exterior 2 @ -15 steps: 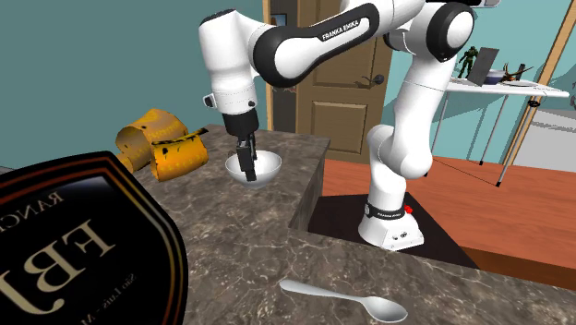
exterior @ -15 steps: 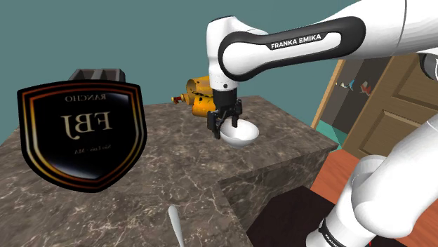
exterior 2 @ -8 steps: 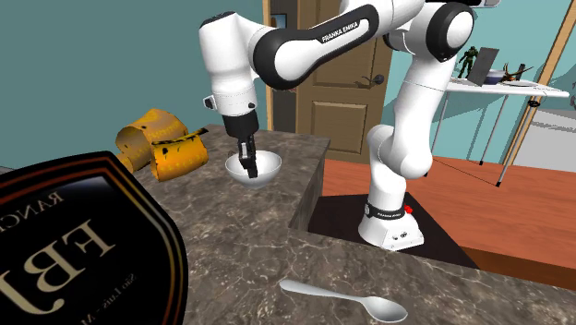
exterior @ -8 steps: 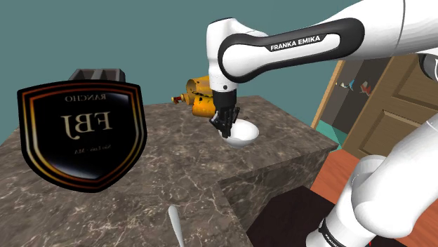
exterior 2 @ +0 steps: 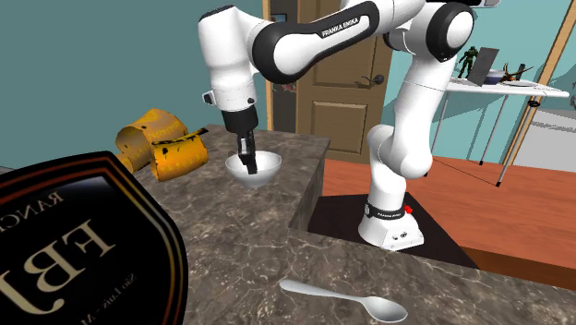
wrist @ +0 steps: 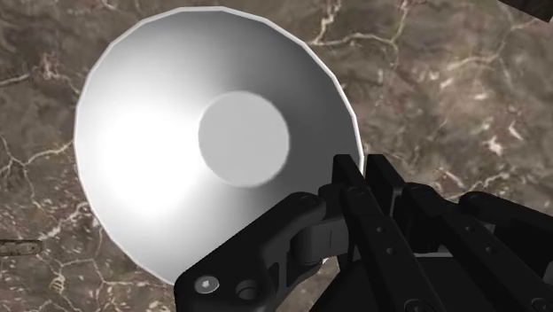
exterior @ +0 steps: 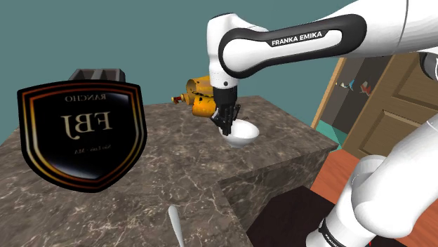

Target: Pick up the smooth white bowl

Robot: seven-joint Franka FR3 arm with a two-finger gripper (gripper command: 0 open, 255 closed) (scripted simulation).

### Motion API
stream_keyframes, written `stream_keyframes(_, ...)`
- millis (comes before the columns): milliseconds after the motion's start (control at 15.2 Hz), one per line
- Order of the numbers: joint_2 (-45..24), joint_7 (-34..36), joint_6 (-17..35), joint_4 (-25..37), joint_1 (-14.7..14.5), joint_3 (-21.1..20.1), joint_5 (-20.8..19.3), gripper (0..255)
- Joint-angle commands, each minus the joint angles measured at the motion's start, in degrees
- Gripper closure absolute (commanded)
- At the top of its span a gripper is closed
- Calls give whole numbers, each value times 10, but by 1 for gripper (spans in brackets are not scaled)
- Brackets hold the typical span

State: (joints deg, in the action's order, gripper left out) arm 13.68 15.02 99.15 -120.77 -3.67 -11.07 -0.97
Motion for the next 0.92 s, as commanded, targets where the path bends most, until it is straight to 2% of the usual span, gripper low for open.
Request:
stream_keyframes(0, 2, 0, -16, 14, 0, 0, 1, 255)
stream_keyframes(726, 1, -3, -101, 100, 1, 1, 0, 255)
stream_keyframes(858, 1, -3, -102, 101, 1, 1, 0, 255)
